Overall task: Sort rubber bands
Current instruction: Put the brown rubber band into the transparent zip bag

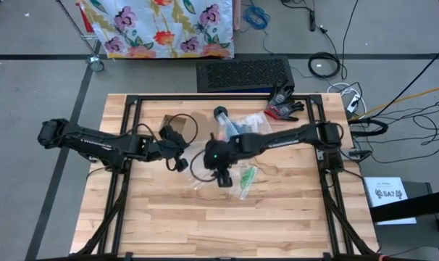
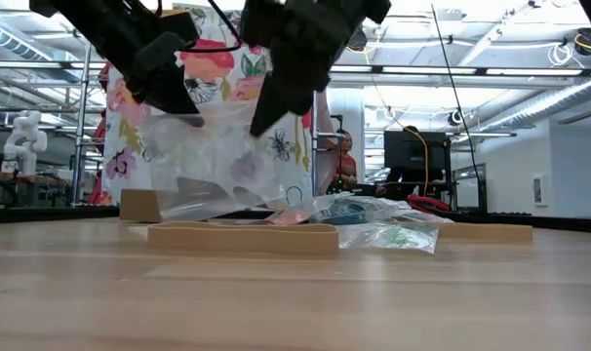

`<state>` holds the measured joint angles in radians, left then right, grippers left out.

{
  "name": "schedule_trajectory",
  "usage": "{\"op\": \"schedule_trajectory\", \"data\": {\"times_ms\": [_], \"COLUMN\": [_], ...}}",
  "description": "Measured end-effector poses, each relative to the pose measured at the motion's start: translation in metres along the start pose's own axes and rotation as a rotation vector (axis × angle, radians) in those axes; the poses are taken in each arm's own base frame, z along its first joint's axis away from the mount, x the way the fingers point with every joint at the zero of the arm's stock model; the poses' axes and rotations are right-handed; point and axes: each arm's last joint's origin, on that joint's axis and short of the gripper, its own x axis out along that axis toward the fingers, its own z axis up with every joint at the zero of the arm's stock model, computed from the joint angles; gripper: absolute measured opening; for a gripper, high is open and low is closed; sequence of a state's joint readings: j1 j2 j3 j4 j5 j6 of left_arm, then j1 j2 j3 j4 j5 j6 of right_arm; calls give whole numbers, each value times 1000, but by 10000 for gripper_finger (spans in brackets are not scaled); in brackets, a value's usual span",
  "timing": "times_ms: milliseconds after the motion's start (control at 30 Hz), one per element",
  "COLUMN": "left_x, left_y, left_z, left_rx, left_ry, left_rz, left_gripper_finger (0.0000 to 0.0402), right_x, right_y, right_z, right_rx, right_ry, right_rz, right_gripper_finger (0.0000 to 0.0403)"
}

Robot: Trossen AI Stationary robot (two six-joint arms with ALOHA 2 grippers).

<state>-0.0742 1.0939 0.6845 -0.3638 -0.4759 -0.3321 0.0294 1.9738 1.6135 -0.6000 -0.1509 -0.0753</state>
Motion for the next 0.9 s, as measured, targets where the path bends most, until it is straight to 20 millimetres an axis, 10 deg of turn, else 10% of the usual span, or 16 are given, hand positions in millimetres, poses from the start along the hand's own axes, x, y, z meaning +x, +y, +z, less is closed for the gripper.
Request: {"op": "schedule_trajectory", "data": {"times_ms": [433, 900], "left_x": [-3, -10], "left_y": [-5, -18], "left_z": [-3, -8], "left_rx": [17, 8], "left_ry": [16, 12], "left_rz": [-15, -75], "left_gripper_finger": [0, 0], "right_x": [82, 95], "right_y": [36, 42], "right_z": [-23, -31], "right_rx": [45, 99], "right_ry": [115, 160], "right_rz": [42, 79], "right_gripper_finger": [164, 164]}}
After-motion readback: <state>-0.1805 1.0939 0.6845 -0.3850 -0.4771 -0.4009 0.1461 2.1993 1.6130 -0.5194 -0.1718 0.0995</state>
